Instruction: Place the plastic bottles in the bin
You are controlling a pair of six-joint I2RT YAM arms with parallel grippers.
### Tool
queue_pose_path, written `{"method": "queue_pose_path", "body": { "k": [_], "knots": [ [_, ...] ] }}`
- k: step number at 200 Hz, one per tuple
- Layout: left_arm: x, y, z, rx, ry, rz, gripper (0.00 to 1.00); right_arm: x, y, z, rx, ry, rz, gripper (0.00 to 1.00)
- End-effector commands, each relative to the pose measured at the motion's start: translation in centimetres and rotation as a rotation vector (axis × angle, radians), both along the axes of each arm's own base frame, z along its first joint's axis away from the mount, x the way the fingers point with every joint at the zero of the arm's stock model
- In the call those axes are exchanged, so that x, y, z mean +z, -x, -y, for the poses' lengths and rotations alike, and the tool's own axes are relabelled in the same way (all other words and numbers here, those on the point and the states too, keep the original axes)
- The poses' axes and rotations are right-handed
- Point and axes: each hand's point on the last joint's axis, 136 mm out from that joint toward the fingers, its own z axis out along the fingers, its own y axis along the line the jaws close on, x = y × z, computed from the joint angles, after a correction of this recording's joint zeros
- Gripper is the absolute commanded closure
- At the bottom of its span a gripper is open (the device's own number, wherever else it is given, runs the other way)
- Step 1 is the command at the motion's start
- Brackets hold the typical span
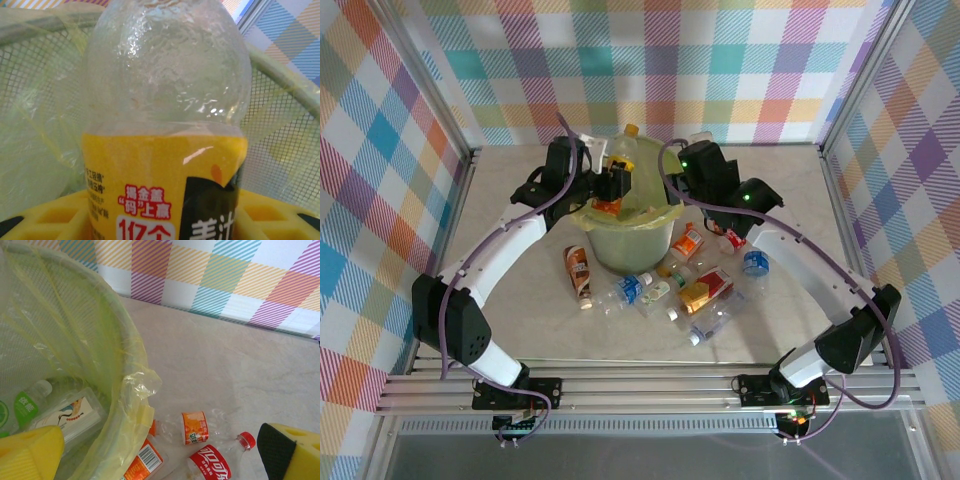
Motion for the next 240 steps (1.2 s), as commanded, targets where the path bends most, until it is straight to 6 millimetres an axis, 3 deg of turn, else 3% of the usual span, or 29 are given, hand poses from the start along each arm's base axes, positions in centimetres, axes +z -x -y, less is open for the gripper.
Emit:
{"method": "queue_pose_path", "body": {
  "k": [1, 66, 132, 146, 177, 218, 240],
  "knots": [
    [-0.3, 0.6, 0.5, -0.042, -0.032, 0.013, 0.46, 0.3, -0.7, 0.2, -0.019, -0.012, 0.035, 0.0],
    [-1.1, 0.1, 0.5, -0.043, -0.065, 0.012, 0.44, -2.1, 0.0, 0.5, -0.018, -0.023, 0.016, 0.0],
    [-1.1, 0.0, 0.1, -0.026, -0.086, 0.005, 0.4, -1.5, 0.2, 1.1, -0.023, -0.029, 0.032, 0.0],
    [-1.5, 0.0, 0.2, -0.03, -0.094, -0.009, 0.36, -1.7, 0.1, 1.2, -0.027, -0.031, 0.029, 0.0],
    [-1.4, 0.1, 0.2, -0.036, -0.096, -0.012, 0.16, -2.2, 0.1, 1.5, -0.038, -0.025, 0.015, 0.0],
    [0.0, -0.3, 0.5, -0.037, -0.08, 0.004, 0.09, -2.0, 0.2, 2.7, -0.07, -0.038, 0.007, 0.0],
    [2.0, -0.6, 0.4, -0.022, -0.062, 0.029, 0.08, -1.6, 0.5, 3.3, -0.077, -0.062, 0.006, 0.0]
  ]
}}
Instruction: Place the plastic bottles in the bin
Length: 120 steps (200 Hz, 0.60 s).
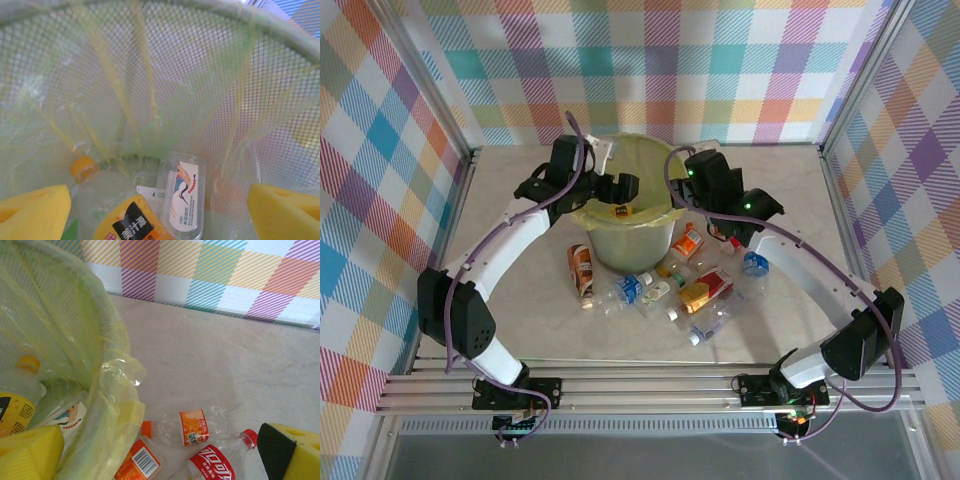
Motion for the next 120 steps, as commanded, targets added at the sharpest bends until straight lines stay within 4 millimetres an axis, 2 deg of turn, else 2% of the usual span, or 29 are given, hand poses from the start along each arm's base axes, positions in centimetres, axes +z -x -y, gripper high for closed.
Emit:
{"method": "queue_pose_path", "body": {
  "k": [1, 37, 77, 98, 120],
  "knots": [
    [2.9, 0.0, 0.6, -0.004, 0.022, 0.044, 0.08, 0.8, 0.9, 1.7, -0.029, -0.031, 0.0, 0.0],
    [7.4, 0.2, -0.3, 0.045, 0.058, 0.099, 0.03, 1.4, 1.9, 2.7, -0.03, -0.074, -0.001, 0.0],
    [12.5, 2.0, -2.5, 0.127, 0.099, 0.174, 0.0, 2.1, 3.1, 4.0, -0.045, -0.093, 0.004, 0.01],
    [14.2, 3.5, -4.5, 0.197, 0.101, 0.202, 0.0, 2.4, 3.6, 5.0, -0.065, -0.106, 0.007, 0.0],
    [15.1, 5.4, -6.8, 0.271, 0.107, 0.233, 0.0, 2.3, 4.2, 5.9, -0.086, -0.11, 0.0, 0.0]
  ]
}}
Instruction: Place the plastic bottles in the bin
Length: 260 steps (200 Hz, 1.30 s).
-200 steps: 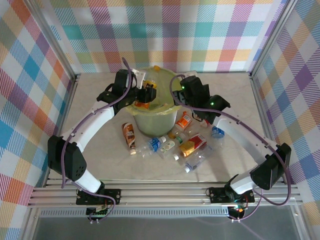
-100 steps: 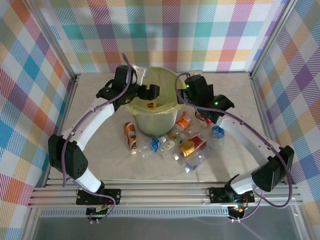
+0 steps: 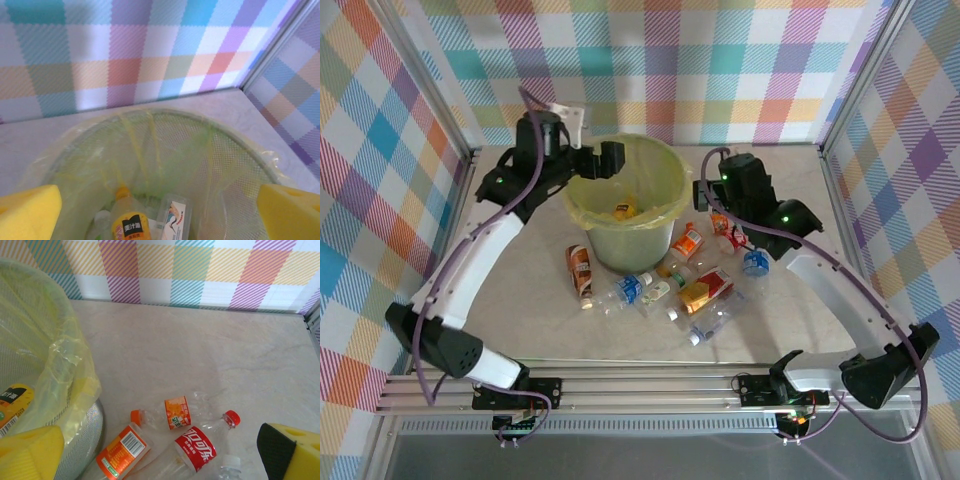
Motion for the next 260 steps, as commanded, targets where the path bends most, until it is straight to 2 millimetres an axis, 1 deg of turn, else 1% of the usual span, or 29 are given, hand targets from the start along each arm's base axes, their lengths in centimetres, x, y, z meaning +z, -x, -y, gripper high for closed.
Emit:
{"method": "queue_pose_path", "body": {
  "k": [1, 6, 35, 58, 73, 76, 98, 118, 134, 164, 185, 210, 212, 218, 251, 260],
  "knots": [
    [2.6, 2.8, -2.8, 0.104, 0.029, 0.051, 0.0, -0.1, 1.0, 1.4, -0.033, -0.024, -0.015, 0.0],
    [2.9, 3.4, -3.3, 0.117, 0.035, 0.061, 0.0, -0.2, 1.1, 1.6, -0.037, -0.023, -0.018, 0.0],
    [2.6, 6.3, -6.7, 0.232, 0.068, 0.084, 0.0, -1.2, 1.9, 2.8, -0.066, -0.019, -0.046, 0.0],
    [0.3, 8.5, -9.8, 0.353, 0.076, 0.068, 0.0, -2.1, 2.9, 4.2, -0.106, -0.026, -0.064, 0.0],
    [-1.9, 9.7, -11.7, 0.436, 0.08, 0.046, 0.0, -2.9, 3.6, 5.1, -0.132, -0.041, -0.074, 0.0],
    [-2.0, 9.9, -12.0, 0.451, 0.086, 0.048, 0.0, -3.0, 3.7, 5.1, -0.134, -0.044, -0.074, 0.0],
    [-6.5, 11.2, -13.8, 0.533, 0.085, -0.008, 0.0, -4.4, 4.7, 6.1, -0.164, -0.061, -0.095, 0.0],
    [-10.7, 12.1, -14.6, 0.585, 0.091, -0.075, 0.0, -5.7, 5.5, 6.4, -0.176, -0.074, -0.119, 0.01],
    [-13.9, 12.5, -14.3, 0.576, 0.106, -0.126, 0.0, -6.8, 5.9, 6.6, -0.185, -0.074, -0.142, 0.0],
    [-20.0, 13.0, -12.1, 0.491, 0.154, -0.249, 0.0, -8.7, 6.5, 7.0, -0.214, -0.091, -0.167, 0.0],
    [-24.0, 13.4, -11.3, 0.471, 0.172, -0.33, 0.0, -10.1, 6.9, 7.2, -0.233, -0.099, -0.182, 0.0],
    [-26.8, 13.5, -10.5, 0.44, 0.18, -0.369, 0.0, -11.3, 7.2, 7.7, -0.262, -0.091, -0.196, 0.0],
    [-26.6, 13.2, -10.3, 0.434, 0.194, -0.352, 0.0, -11.4, 7.3, 7.8, -0.265, -0.089, -0.197, 0.0],
    [-26.8, 12.9, -10.0, 0.421, 0.2, -0.348, 0.0, -11.7, 7.4, 8.0, -0.276, -0.086, -0.199, 0.0],
    [-28.7, 11.8, -8.6, 0.366, 0.201, -0.392, 0.0, -12.5, 7.8, 9.3, -0.338, -0.072, -0.181, 0.0],
    [-29.4, 11.4, -8.5, 0.369, 0.19, -0.412, 0.0, -12.6, 8.0, 9.6, -0.353, -0.07, -0.174, 0.0]
  ]
}}
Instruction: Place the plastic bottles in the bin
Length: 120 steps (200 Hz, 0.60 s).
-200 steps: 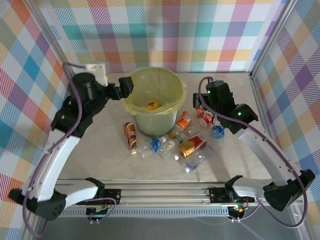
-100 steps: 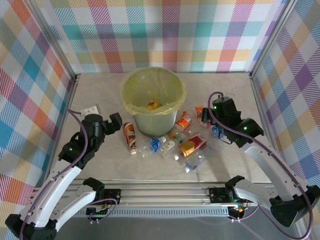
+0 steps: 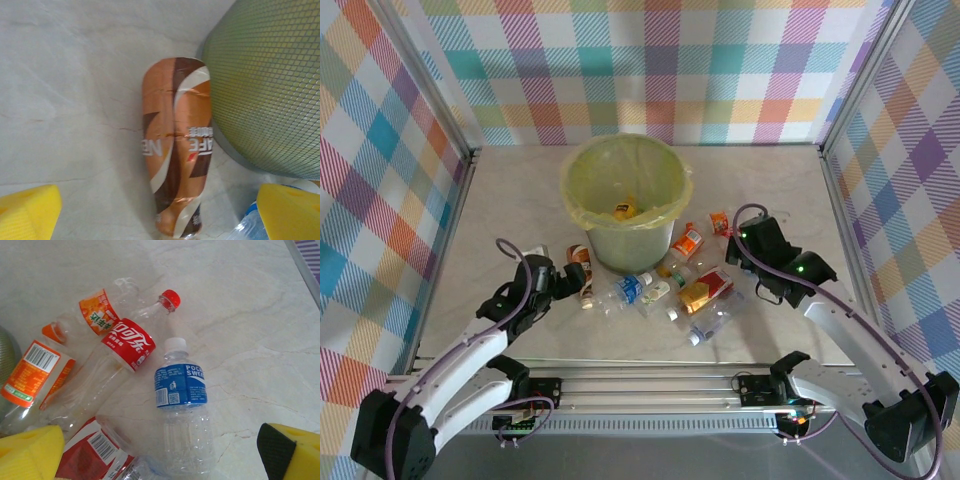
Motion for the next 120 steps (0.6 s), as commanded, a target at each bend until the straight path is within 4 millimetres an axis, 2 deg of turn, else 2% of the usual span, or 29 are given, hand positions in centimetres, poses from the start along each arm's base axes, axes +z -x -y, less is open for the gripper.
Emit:
{"method": "queue_pose_path", "body": {
  "k": [1, 90, 120],
  "knots": [
    [0.4, -1.8, 1.6, -0.034, 0.068, 0.037, 0.0, 0.4, 0.2, 1.3, -0.079, -0.003, 0.053, 0.0],
    [-3.5, -4.3, 1.5, -0.017, 0.076, -0.053, 0.0, 0.0, 0.5, 2.2, -0.118, -0.002, 0.083, 0.0],
    [-4.6, -4.9, 1.3, -0.003, 0.064, -0.08, 0.03, -0.2, 0.4, 2.2, -0.12, 0.001, 0.081, 0.0]
  ]
}}
